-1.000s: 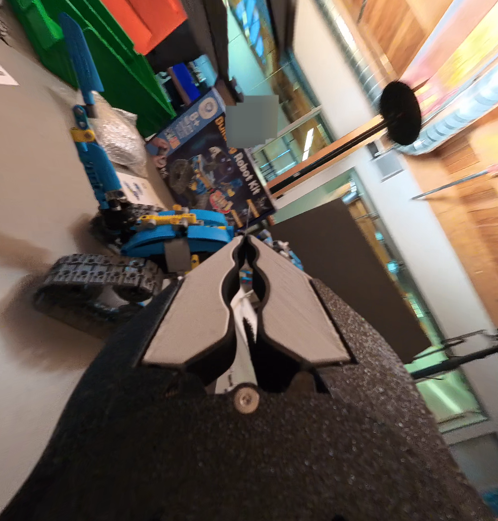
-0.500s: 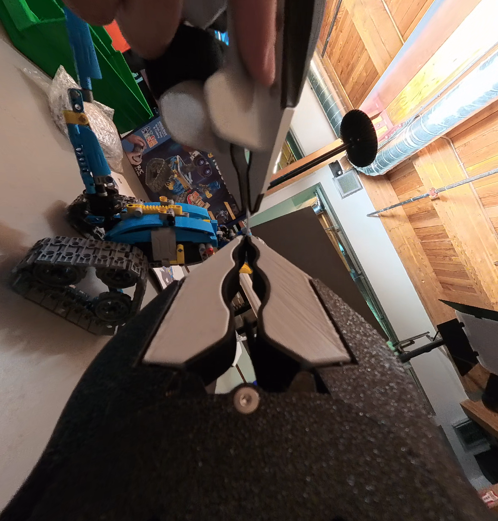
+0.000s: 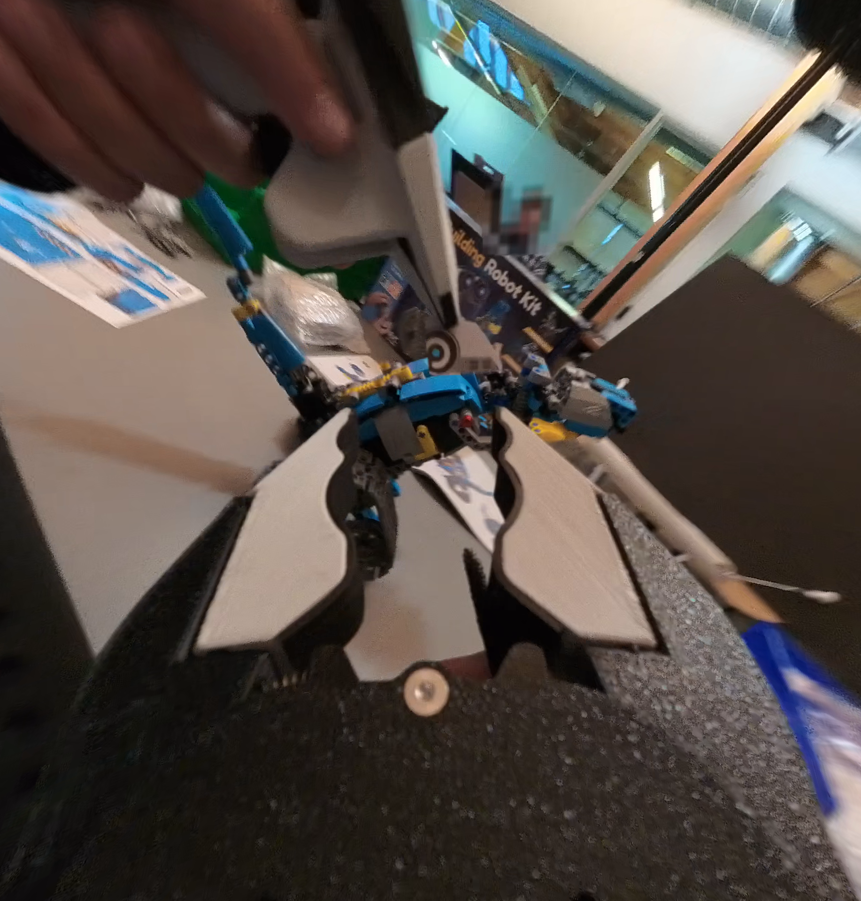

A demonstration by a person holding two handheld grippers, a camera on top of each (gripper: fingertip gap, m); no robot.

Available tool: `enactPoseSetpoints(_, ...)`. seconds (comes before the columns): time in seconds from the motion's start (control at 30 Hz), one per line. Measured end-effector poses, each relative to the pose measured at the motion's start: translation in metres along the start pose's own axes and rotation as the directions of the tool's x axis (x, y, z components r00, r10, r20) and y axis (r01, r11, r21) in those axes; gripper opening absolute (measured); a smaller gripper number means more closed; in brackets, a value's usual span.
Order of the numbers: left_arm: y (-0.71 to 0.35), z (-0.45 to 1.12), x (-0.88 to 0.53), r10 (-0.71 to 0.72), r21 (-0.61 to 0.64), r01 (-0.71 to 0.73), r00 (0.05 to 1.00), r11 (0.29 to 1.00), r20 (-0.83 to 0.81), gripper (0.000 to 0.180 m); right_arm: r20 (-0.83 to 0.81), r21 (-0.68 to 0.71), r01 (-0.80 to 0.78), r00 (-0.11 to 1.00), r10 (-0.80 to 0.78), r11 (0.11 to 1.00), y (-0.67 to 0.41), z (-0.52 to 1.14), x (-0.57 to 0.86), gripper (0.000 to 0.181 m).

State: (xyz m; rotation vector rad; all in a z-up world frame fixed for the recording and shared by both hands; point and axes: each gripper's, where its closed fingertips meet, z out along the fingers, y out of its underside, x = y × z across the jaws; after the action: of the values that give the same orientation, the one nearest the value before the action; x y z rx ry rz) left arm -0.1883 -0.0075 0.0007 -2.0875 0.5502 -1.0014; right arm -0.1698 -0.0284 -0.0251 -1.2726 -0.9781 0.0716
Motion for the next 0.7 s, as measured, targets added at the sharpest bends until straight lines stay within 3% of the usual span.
enactPoseSetpoints(0.1,-0.018,-0.005,-0.006,0.103,-0.026,-0.102,0.994,0.994,0.028,0.0,0.152,-0.016,-0.197,0.968,0.197,0.98,0.004,-0.001,0.03,0.059)
enactPoseSetpoints(0.2,-0.049,-0.004,-0.009,0.244,-0.05,-0.241,0.968,0.969,0.065,0.0,0.402,-0.162,-0.267,0.861,0.311,0.95,0.018,0.011,0.063,0.087)
enactPoseSetpoints(0.3,-0.069,0.007,-0.006,0.319,-0.094,-0.315,0.947,0.945,0.039,0.0,0.599,-0.146,-0.406,0.69,0.408,0.902,0.016,0.034,0.104,0.068)
enactPoseSetpoints(0.37,-0.078,0.016,-0.01,0.368,-0.114,-0.36,0.929,0.926,0.051,0.0,0.657,-0.098,-0.606,0.556,0.509,0.79,0.019,0.057,0.141,0.061)
enactPoseSetpoints(0.43,-0.079,0.026,-0.015,0.438,-0.159,-0.425,0.897,0.891,0.063,0.0,0.705,-0.057,-0.829,0.361,0.611,0.556,0.023,0.075,0.174,0.062)
enactPoseSetpoints(0.5,-0.078,0.034,-0.019,0.488,-0.2,-0.467,0.87,0.861,0.068,0.0,0.718,0.018,-0.921,0.282,0.637,0.388,0.036,0.087,0.182,0.058)
enactPoseSetpoints(0.6,-0.078,0.046,-0.019,0.5,-0.228,-0.477,0.864,0.849,0.051,0.0,0.712,-0.006,-0.9,0.302,0.634,0.436,0.045,0.097,0.154,0.068)
enactPoseSetpoints(0.7,-0.075,0.055,-0.022,0.494,-0.254,-0.468,0.868,0.846,0.046,0.0,0.74,0.026,-0.897,0.315,0.595,0.442,0.038,0.085,0.148,0.061)
